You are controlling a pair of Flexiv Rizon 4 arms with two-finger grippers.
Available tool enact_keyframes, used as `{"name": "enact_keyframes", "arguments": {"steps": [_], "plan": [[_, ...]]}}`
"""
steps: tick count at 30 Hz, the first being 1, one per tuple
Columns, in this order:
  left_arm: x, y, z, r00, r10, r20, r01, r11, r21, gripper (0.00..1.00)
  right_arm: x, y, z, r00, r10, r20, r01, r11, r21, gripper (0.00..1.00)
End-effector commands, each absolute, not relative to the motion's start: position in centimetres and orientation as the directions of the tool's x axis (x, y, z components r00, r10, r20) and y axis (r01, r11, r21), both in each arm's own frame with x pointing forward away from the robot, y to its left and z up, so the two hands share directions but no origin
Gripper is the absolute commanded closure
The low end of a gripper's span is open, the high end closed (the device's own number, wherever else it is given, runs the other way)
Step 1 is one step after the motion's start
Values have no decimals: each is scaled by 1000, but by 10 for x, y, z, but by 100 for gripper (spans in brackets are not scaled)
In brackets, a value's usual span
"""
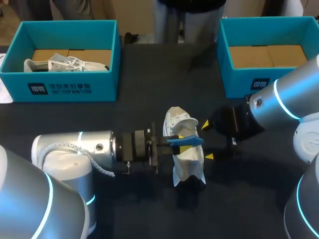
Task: Take the shoe out of the shoebox, open the shoe tongue, remove and reinsert the insole, then place the shoe into the shoebox
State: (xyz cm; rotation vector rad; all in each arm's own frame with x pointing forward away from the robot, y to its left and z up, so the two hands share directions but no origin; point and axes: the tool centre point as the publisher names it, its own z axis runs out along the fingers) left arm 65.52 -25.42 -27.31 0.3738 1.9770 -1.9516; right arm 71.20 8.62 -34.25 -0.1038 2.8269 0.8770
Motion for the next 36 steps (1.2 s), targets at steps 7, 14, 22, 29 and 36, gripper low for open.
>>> {"name": "enact_keyframes", "arguments": {"steps": [7,14,22,29,36], "plan": [[651,-261,-290,-906,-36,-421,419,43,-907,100,711,87,-343,-981,-12,-194,-119,825,553,0],[659,-265,-302,-873,-33,-487,483,89,-871,100,711,87,-343,-981,-12,-194,-119,825,553,0],[669,-268,-311,-845,-47,-532,525,110,-844,100,711,87,-343,-981,-12,-194,-119,825,553,0],[674,-269,-318,-827,-33,-561,553,133,-823,100,711,87,-343,-981,-12,-194,-119,825,553,0],[681,-262,-326,-819,-21,-574,564,163,-810,100,711,87,-343,-981,-12,-194,-119,825,553,0]]}}
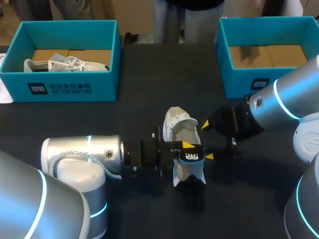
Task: Take the shoe out of the shoebox, open the shoe tongue, remove and reinsert the insole, then place the shoe into the shoebox
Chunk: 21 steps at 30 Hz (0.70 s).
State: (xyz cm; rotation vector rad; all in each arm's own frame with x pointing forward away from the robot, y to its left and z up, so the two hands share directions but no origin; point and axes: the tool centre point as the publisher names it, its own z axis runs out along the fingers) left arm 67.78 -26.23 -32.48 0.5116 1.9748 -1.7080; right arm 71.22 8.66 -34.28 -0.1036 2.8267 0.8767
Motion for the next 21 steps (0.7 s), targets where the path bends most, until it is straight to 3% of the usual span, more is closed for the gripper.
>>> {"name": "enact_keyframes", "arguments": {"steps": [1,21], "plan": [[682,-262,-327,-816,-21,-577,566,167,-807,100,711,87,-343,-981,-12,-194,-119,825,553,0],[714,-262,-350,-798,24,-603,591,230,-773,100,711,87,-343,-981,-12,-194,-119,825,553,0]]}}
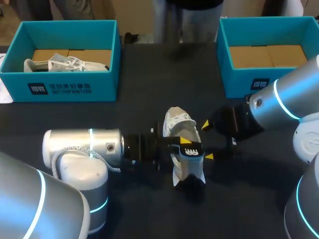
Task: Take the shoe out of the shoebox, open the shoe tongue, remove and reinsert the insole, then place the shoe into the shoebox
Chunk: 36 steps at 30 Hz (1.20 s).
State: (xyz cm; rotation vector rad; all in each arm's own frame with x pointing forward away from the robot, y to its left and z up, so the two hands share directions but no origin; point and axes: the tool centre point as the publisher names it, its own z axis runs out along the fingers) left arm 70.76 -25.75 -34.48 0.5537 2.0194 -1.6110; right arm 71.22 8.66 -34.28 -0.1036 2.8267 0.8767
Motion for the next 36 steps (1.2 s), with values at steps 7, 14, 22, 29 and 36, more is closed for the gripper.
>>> {"name": "enact_keyframes", "arguments": {"steps": [7,14,22,29,36], "plan": [[713,-259,-365,-810,35,-585,573,255,-779,100,711,87,-343,-981,-12,-194,-119,825,553,0],[711,-255,-350,-806,26,-592,578,254,-776,84,711,87,-343,-981,-12,-194,-119,825,553,0],[707,-259,-337,-806,49,-590,581,254,-773,56,711,87,-343,-981,-12,-194,-119,825,553,0],[698,-257,-329,-829,68,-555,551,264,-791,57,711,87,-343,-981,-12,-194,-119,825,553,0],[687,-249,-322,-840,87,-536,535,299,-790,62,711,87,-343,-981,-12,-194,-119,825,553,0]]}}
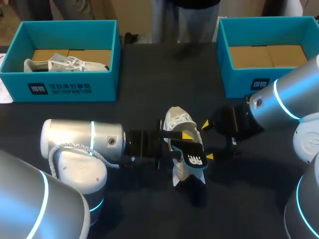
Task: Take the shoe out of the shoebox, open the shoe tongue, remove and reinsert the insole, then place the shoe into the shoebox
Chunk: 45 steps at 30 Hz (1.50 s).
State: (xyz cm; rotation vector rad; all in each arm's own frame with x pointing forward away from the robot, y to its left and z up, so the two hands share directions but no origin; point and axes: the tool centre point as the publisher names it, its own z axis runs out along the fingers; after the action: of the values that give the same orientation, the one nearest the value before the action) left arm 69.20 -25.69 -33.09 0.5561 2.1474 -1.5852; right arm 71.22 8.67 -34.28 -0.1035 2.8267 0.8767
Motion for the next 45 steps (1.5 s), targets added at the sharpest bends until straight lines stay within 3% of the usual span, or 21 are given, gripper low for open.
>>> {"name": "enact_keyframes", "arguments": {"steps": [1,8,9,10,11,12,45], "plan": [[685,-248,-321,-843,85,-531,530,304,-792,62,711,87,-343,-981,-12,-194,-119,825,553,0],[677,-243,-322,-859,83,-506,501,342,-795,63,711,87,-343,-981,-12,-194,-119,825,553,0],[676,-243,-323,-856,88,-509,506,346,-790,66,711,87,-343,-981,-12,-194,-119,825,553,0],[676,-243,-324,-856,89,-510,506,348,-789,76,711,87,-343,-981,-12,-194,-119,825,553,0],[676,-243,-325,-858,89,-505,502,350,-791,95,711,87,-343,-981,-12,-194,-119,825,553,0],[675,-243,-325,-858,89,-505,502,349,-791,100,711,87,-343,-981,-12,-194,-119,825,553,0],[707,-243,-371,-854,87,-513,500,407,-764,100,711,87,-343,-981,-12,-194,-119,825,553,0]]}}
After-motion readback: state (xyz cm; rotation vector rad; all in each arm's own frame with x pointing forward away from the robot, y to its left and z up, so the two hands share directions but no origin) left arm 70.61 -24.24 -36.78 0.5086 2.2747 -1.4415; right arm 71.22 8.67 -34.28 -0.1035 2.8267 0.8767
